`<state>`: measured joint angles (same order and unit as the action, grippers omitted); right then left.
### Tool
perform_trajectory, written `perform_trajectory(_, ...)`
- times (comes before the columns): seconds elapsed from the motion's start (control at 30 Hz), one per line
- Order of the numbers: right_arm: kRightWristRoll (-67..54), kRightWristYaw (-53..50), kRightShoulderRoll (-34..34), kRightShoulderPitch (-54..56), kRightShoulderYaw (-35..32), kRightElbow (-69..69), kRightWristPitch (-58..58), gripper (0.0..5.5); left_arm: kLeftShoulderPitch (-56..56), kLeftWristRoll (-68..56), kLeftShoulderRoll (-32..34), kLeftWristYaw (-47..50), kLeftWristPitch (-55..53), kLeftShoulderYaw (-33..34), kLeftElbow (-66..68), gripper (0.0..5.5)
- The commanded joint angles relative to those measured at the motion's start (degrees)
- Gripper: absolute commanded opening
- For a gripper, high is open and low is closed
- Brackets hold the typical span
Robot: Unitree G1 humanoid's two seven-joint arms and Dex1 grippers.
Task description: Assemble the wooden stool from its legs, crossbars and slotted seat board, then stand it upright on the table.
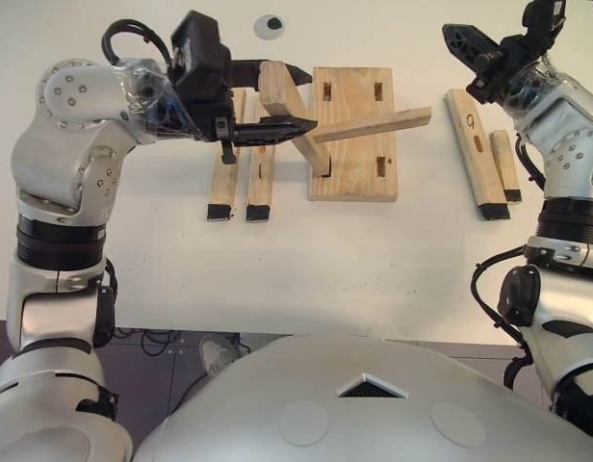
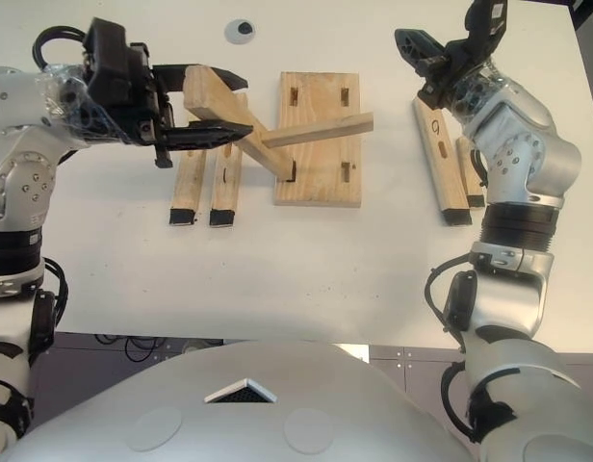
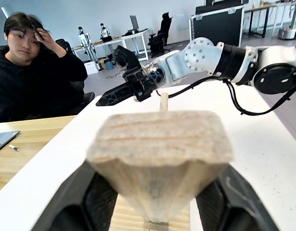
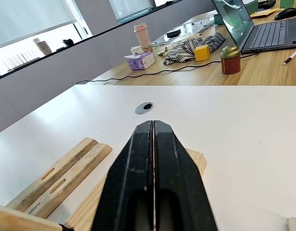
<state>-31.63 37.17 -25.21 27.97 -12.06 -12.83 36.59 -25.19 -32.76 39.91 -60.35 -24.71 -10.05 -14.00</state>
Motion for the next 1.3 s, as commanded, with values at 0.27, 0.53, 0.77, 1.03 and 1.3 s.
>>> perform_trajectory(0.27,0.03,-0.58,1.36,-2.01,0.19,1.10,0.46,0.00,-6.58,8.11,2.56,7.06,-18.55,-8.78,1.59,2.01)
perform_trajectory(0.53,0.14,-0.63,1.43,-2.26,0.29,0.64,0.25,0.00,-9.63,8.95,3.58,4.97,-20.94,-10.19,4.83,2.01)
perform_trajectory(0.77,7.00,-2.99,0.67,-2.00,4.81,-1.96,-3.40,0.00,-17.66,2.11,4.01,-0.43,-27.80,-4.40,6.64,2.01)
perform_trajectory(1.03,15.55,-2.56,-0.37,-4.45,13.17,-0.92,-5.81,0.00,-23.96,8.36,6.36,-7.31,-25.75,-10.31,10.82,2.01)
perform_trajectory(1.3,21.45,0.24,-1.08,-9.96,23.37,3.71,-1.00,0.00,-25.25,14.69,4.59,-7.11,-24.83,-17.30,9.94,2.01)
